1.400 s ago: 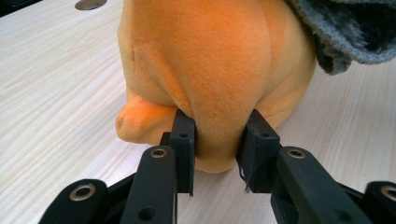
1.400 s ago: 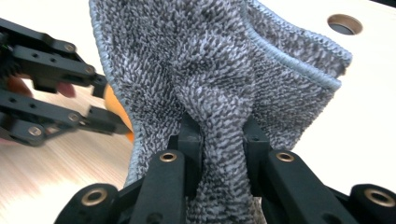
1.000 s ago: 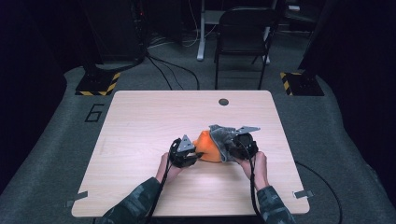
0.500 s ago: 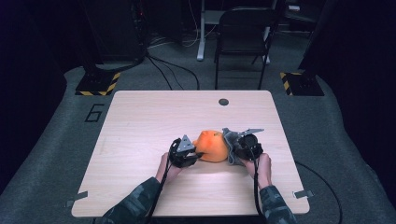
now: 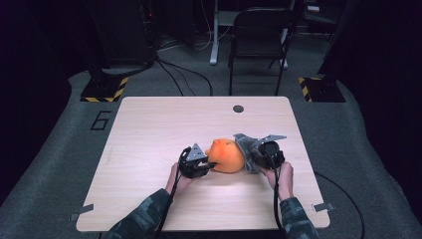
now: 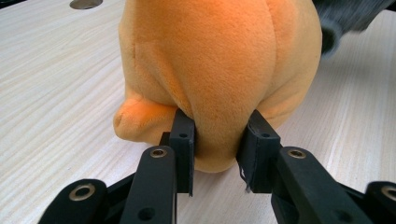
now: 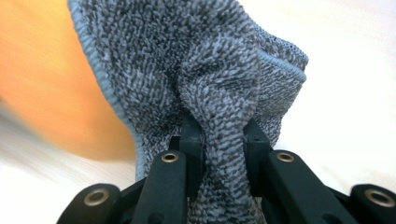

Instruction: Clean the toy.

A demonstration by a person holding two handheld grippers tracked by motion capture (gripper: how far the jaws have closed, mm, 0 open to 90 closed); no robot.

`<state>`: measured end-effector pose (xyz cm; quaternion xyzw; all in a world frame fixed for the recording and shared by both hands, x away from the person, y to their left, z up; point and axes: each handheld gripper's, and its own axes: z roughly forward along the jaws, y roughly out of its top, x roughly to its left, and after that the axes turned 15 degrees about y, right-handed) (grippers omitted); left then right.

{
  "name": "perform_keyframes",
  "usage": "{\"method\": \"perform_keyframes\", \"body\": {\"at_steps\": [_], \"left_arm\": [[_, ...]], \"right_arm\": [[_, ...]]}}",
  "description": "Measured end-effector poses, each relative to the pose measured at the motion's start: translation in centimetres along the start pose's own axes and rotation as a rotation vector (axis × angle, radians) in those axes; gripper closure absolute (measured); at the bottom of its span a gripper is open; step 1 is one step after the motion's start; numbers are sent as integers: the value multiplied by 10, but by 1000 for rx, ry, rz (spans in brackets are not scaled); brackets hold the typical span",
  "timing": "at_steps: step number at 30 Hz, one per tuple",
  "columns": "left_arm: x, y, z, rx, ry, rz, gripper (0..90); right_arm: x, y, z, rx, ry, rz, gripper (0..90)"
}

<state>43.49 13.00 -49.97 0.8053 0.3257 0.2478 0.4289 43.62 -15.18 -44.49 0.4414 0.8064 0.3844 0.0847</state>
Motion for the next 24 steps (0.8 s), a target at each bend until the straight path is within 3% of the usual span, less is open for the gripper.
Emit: {"method": "perform_keyframes", "body": {"at_steps": [6,8,9,11,14,24], "left_arm": [[-1,1,0,0,4,7,695],[-1,1,0,-2,1,15,696],[-2,0,0,-7,2,-4,697],[-2,1,0,-5,2,6,699],[-2,1,0,0,-2,15,701],[-2,2,0,3,-6,18,701]], "right_arm": [[47,22,-25,-98,73,-129,758],[66,24,-21,-88,94,-165,757],[71,24,-16,-70,104,-187,757],[78,22,-3,-38,99,-191,757],[74,17,9,-6,76,-193,758],[45,12,5,1,60,-118,753]]}}
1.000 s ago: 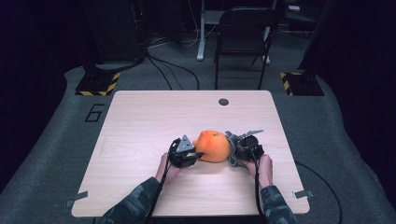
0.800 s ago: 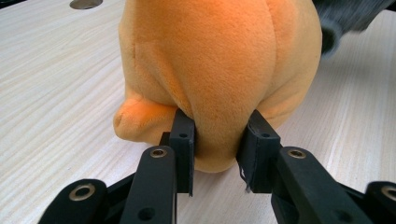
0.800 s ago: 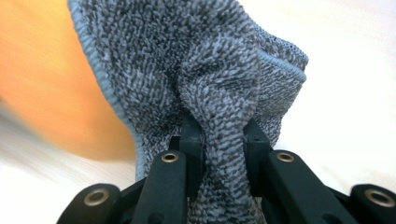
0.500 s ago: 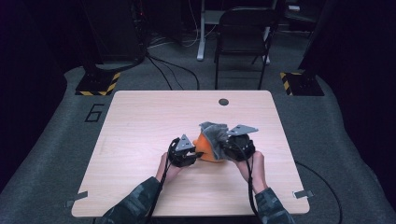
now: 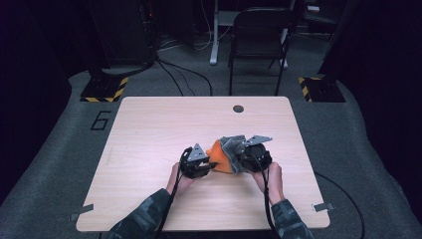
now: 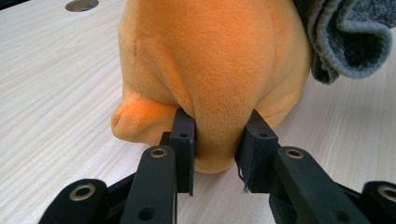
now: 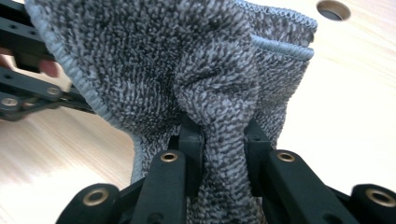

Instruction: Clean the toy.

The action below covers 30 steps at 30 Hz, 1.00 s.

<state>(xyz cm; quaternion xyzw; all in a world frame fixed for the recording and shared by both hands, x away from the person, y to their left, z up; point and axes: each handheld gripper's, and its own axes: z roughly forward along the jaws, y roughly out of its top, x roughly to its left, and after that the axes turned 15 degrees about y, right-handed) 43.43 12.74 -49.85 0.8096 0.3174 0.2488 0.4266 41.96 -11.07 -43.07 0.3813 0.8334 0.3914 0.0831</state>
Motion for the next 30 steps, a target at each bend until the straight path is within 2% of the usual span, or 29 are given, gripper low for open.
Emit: {"method": "perform_keyframes", "body": {"at_steps": [6,12,18,22,26,30], "left_arm": [[0,0,0,1,-1,1,700],[0,0,1,-5,-6,-3,700],[0,-2,1,-3,-13,-8,700],[2,-2,1,-4,-17,-8,699],[2,-3,1,-11,-14,-6,696],[4,-3,1,-7,-12,-11,694]], "right_arm": [[-17,-6,1,25,0,47,749],[-34,-17,7,62,-23,107,750],[-52,-34,23,144,-50,165,744],[-60,-43,33,178,-36,198,742],[-58,-39,28,200,-53,172,742],[-56,-31,11,147,-69,167,747]]}}
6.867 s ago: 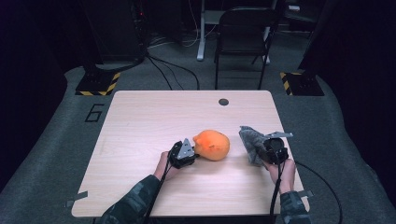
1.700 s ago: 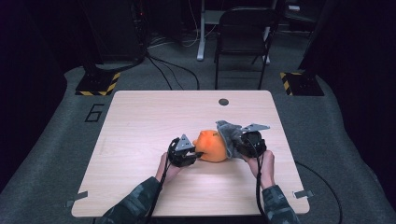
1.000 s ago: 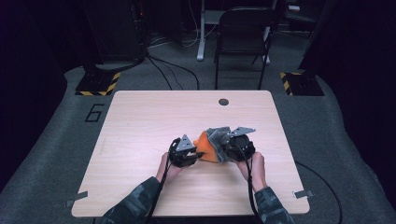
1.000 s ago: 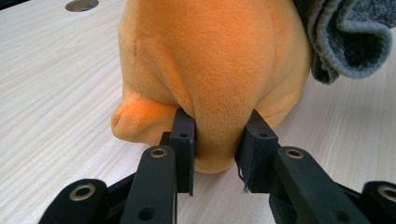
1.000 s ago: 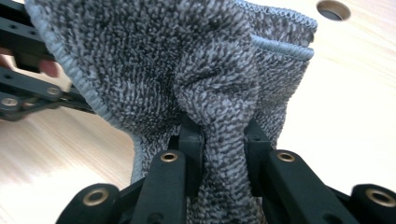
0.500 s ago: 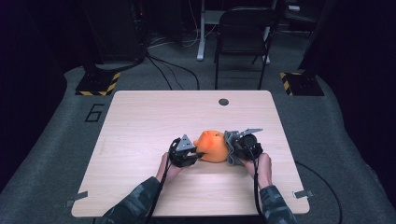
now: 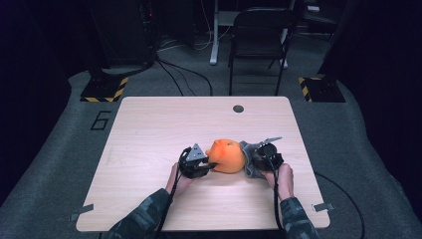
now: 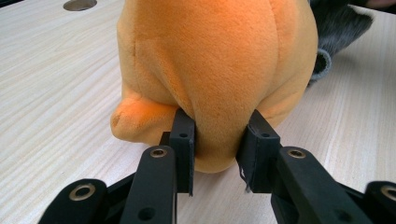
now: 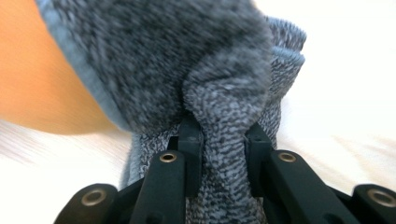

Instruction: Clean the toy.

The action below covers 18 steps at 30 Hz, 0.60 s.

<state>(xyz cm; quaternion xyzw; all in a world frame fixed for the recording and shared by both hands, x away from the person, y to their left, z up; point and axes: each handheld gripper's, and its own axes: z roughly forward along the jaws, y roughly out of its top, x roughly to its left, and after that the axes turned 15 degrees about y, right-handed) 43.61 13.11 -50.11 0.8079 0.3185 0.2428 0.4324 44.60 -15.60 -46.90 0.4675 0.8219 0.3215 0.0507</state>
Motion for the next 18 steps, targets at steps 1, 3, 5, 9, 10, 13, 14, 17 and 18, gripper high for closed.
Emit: {"method": "perform_keyframes", "body": {"at_steps": [1,3,5,9,10,13,14,17,18], "left_arm": [[0,0,0,-2,0,-1,694],[0,0,1,-4,1,-2,694],[0,0,1,-5,1,0,694],[0,0,1,-5,1,-7,693],[0,0,1,-5,0,-6,693],[0,-1,1,-11,2,-22,693],[-1,-1,2,-13,0,-27,693],[0,-1,1,-1,-1,-11,693],[0,-1,2,1,2,-5,693]], "right_arm": [[3,2,-6,-21,3,-7,747],[10,7,-17,-57,3,-35,747],[20,11,-25,-86,2,-67,748],[51,22,-42,-152,37,-155,750],[57,23,-44,-159,50,-167,750],[83,26,-42,-150,97,-228,749],[89,26,-36,-144,104,-243,749],[99,23,-16,-80,103,-280,748],[99,22,-10,-72,97,-290,748]]}}
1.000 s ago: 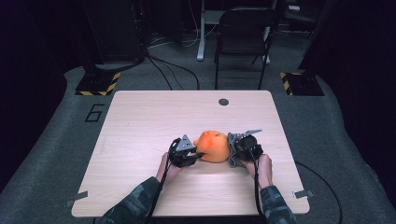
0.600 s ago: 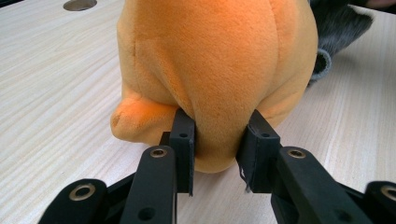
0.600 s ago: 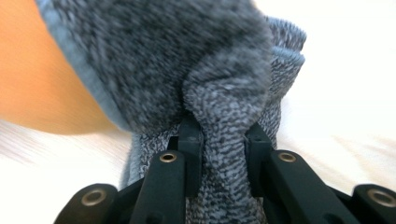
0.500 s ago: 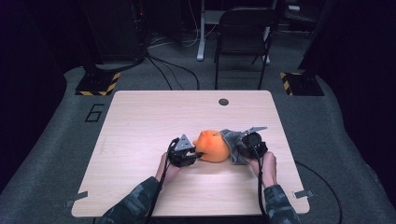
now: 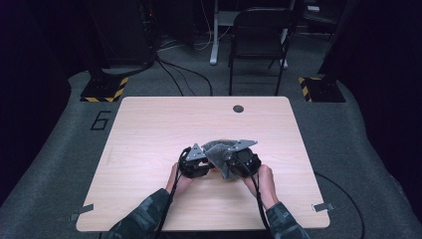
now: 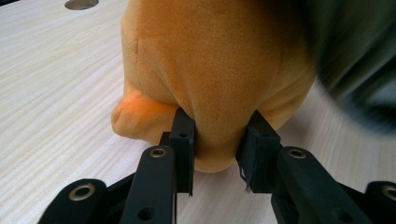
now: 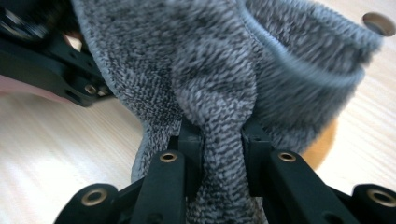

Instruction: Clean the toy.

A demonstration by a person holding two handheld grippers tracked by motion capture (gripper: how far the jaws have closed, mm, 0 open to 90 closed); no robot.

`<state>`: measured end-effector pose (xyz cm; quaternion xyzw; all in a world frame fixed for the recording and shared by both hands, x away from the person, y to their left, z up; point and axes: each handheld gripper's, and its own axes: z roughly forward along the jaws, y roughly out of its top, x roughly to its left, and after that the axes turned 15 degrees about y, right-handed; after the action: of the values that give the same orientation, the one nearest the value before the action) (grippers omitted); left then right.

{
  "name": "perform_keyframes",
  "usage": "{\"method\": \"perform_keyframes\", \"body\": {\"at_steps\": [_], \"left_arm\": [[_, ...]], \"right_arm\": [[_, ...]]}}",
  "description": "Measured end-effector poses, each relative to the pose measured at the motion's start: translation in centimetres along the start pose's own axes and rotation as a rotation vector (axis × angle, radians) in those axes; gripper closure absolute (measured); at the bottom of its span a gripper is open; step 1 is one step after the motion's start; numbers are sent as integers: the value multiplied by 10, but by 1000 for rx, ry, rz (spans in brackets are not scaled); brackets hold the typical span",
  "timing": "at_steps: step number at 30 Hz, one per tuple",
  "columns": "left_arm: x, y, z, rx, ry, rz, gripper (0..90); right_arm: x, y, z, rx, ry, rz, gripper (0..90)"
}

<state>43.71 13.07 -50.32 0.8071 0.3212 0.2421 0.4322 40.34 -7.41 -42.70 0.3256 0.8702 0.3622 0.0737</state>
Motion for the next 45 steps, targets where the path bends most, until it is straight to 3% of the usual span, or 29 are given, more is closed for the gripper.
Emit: {"method": "perform_keyframes", "body": {"at_steps": [5,19,24,36,42,45], "left_arm": [[-1,1,0,-5,0,6,698],[-2,2,1,-10,-3,3,699],[-2,2,1,-9,-4,4,699],[-1,2,1,-13,-12,-14,697],[-1,2,0,-16,-10,-20,694],[0,2,0,-13,-11,-20,693]], "right_arm": [[-5,-2,0,3,-9,20,751],[-36,-16,-8,33,-11,111,748],[-47,-23,-9,49,-21,122,745],[-79,-51,8,107,-70,239,739],[-87,-58,14,139,-89,271,734],[-87,-56,7,132,-94,267,739]]}}
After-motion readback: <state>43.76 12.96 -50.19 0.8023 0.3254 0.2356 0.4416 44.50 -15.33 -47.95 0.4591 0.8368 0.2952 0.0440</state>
